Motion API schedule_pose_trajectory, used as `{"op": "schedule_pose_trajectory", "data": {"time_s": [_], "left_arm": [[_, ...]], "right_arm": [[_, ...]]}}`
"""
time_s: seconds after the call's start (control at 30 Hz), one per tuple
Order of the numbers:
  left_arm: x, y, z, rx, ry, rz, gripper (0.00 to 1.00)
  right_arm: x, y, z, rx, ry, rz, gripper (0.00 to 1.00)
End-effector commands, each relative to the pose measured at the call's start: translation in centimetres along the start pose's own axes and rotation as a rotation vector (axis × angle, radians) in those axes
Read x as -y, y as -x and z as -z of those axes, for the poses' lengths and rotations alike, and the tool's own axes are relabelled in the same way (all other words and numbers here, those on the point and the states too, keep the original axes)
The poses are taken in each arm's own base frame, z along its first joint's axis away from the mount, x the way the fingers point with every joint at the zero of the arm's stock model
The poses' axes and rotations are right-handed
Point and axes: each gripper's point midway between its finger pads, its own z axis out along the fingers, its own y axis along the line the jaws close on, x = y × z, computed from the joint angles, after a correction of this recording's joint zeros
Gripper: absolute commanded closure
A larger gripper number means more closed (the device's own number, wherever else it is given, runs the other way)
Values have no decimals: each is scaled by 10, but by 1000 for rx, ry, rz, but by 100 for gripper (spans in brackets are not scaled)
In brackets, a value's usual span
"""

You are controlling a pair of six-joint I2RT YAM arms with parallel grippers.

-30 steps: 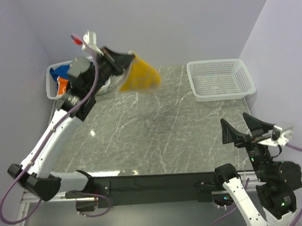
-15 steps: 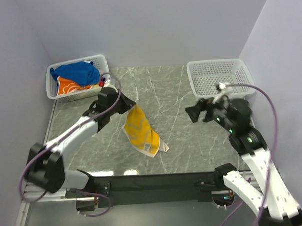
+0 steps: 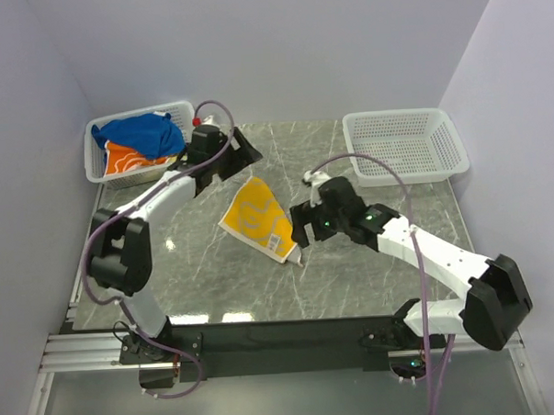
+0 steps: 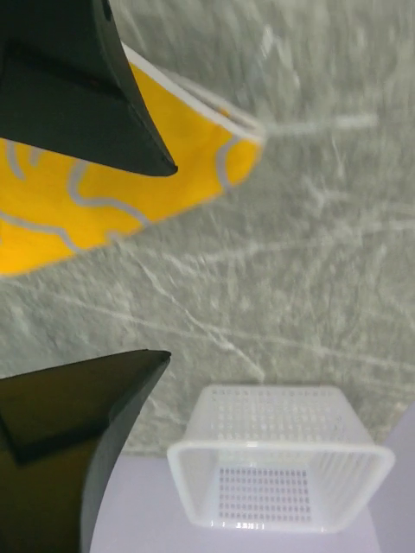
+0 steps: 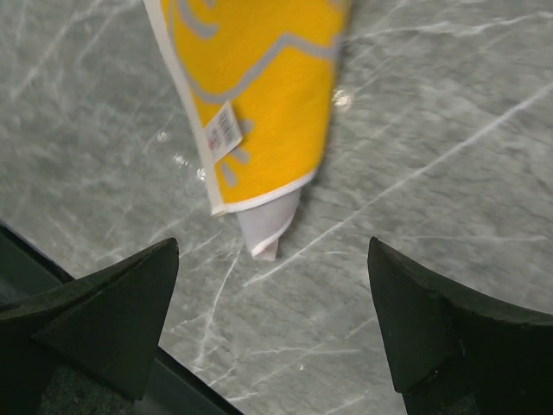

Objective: Fold and stack the towels
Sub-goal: Move the towel to the center of the board, then flatten out the crumpled towel

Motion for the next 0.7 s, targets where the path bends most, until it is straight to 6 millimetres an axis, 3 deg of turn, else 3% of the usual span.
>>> {"op": "schedule_pose_trajectory", "data": {"time_s": [0.0, 0.03, 0.07, 0.13, 0.17, 0.2, 0.27, 0.3, 0.37, 0.53, 0.67], "left_arm": [[-8, 17, 48, 58, 26, -47, 11], [-17, 17, 57, 67, 52, -48, 12], [-33, 2, 62, 42, 87, -44, 12], [-37, -2, 88, 69, 95, -54, 14], [-59, -18, 93, 52, 141, -48, 14], [-56, -17, 108, 79, 129, -51, 15], [-78, -37, 120, 54, 167, -43, 15], [-77, -36, 132, 71, 154, -57, 15], [-93, -46, 144, 47, 197, -69, 15], [-118, -30, 183, 109, 272, -126, 14], [-141, -21, 194, 141, 328, -129, 13]], "right_arm": [[-21, 9, -10, 37, -21, 132, 9], [-24, 6, -13, 27, -21, 155, 14], [-32, 0, -18, 5, -9, 179, 16], [-43, -7, -24, -10, -9, 239, 20], [-44, -9, -30, -18, -26, 261, 23], [-46, -11, -33, -26, -30, 285, 23], [-53, -19, -43, -59, -34, 356, 28], [-55, -20, -45, -63, -48, 383, 30], [-60, -25, -53, -83, -70, 466, 32], [-62, -41, -73, -156, -132, 642, 32], [-63, -46, -88, -209, -165, 699, 37]]}}
